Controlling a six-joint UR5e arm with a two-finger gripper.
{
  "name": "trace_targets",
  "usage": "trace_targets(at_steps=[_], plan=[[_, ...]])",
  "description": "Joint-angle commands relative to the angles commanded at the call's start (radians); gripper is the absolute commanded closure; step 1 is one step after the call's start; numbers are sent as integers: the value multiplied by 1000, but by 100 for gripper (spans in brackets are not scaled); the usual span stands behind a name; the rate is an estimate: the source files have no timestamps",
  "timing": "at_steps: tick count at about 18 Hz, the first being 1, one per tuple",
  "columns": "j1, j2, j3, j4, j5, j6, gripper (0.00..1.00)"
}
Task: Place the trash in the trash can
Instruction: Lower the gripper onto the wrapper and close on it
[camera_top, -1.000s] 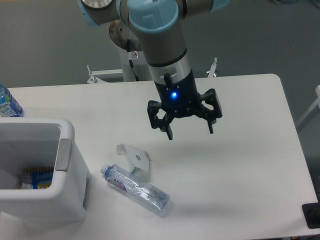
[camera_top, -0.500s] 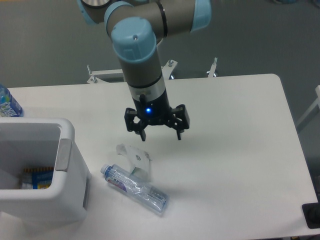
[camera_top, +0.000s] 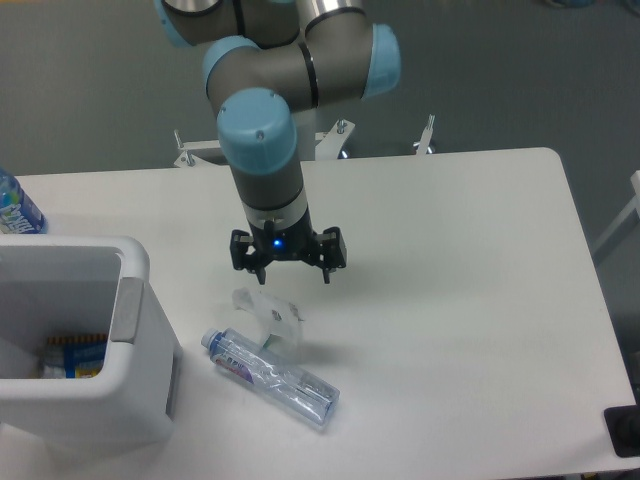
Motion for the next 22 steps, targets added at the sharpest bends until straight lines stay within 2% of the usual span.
trace_targets(at_steps=[11, 22], plan=[[-25, -112, 14, 3, -11, -66, 0], [-25, -160, 15, 25, 1, -75, 0]])
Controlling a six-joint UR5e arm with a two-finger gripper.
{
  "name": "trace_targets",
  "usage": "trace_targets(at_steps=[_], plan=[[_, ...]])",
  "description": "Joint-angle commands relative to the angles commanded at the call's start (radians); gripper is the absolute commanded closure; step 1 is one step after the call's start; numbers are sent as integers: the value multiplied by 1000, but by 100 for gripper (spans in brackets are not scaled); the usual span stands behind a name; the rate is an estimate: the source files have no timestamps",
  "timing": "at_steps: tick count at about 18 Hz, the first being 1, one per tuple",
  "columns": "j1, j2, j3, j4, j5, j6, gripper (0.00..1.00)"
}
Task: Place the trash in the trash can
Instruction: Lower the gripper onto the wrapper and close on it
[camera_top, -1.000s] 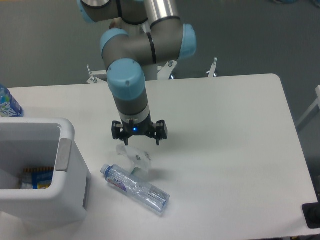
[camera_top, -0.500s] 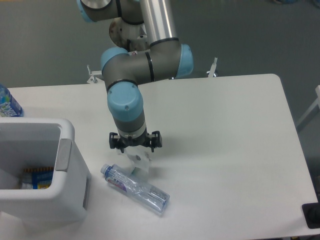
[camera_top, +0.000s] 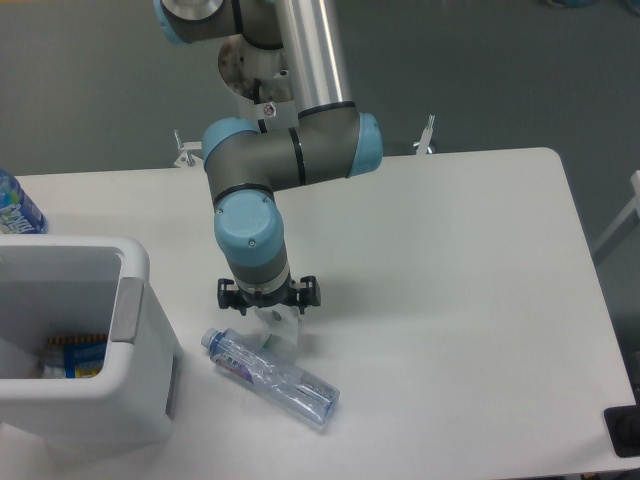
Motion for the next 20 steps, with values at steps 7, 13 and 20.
trace_targets(at_steps=[7, 13, 20], plan=[[0, -17, 15, 0, 31, 0, 33], [0, -18, 17, 0, 64, -11, 61], [0, -11, 12, 0, 63, -5, 92]])
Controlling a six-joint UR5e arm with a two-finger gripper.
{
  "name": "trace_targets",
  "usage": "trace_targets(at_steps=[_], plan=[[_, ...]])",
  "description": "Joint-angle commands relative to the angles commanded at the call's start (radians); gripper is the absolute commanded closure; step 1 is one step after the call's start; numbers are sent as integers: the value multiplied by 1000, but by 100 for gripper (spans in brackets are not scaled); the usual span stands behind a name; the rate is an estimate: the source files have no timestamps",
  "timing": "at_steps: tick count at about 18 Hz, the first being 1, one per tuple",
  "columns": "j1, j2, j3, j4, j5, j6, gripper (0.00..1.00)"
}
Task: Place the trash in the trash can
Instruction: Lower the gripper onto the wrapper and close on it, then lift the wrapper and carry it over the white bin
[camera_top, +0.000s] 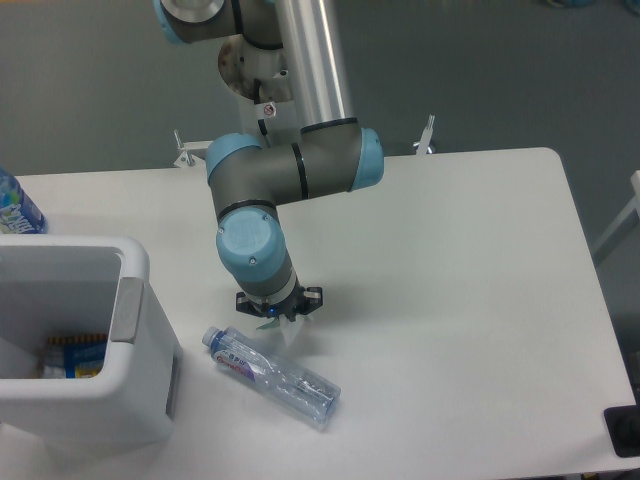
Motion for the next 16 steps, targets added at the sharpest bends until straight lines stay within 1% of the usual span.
trace_targets(at_steps=[2, 4, 6, 7, 10, 12, 13, 14, 16], plan=[[2, 6, 5, -2, -3, 8, 96], [5, 15, 2, -3, -3, 11, 97], [9, 60, 2, 0, -3, 14, 97], [11, 83, 5, 2, -5, 38, 97], [24, 155, 9, -3, -18, 188, 97], [41, 202, 26, -5, -29, 215, 97], [49, 219, 41, -3, -37, 224, 97], [58, 233, 72, -2, -63, 238, 97], [92, 239, 148, -3, -167, 229, 97]])
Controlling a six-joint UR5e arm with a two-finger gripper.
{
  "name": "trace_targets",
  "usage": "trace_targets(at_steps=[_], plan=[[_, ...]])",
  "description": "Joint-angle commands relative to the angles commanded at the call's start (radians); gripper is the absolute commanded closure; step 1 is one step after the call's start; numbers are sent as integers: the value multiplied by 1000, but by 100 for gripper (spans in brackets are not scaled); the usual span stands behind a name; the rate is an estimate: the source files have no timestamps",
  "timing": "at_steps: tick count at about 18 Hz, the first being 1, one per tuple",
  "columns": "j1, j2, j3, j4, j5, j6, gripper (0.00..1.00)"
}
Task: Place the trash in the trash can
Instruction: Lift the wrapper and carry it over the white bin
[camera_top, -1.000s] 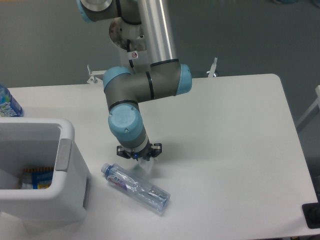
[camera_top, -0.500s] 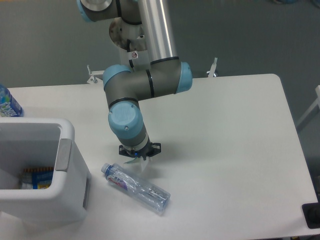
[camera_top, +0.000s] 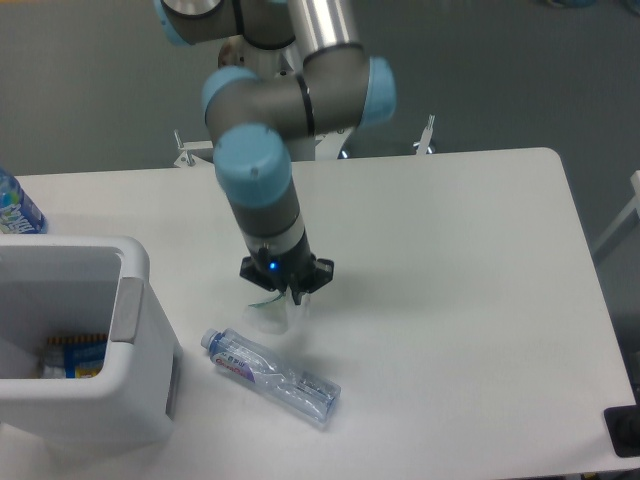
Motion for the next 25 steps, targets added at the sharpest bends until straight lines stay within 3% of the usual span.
trace_targets(at_steps=[3, 12, 20, 24, 25], plan=[[51, 2, 78, -2, -172, -98, 97], [20, 23, 241, 3, -321, -371, 97], [-200, 29, 221, 2, -340, -384, 95], [-263, 17, 194, 2, -340, -387, 92], [-271, 17, 192, 2, -338, -394, 86]])
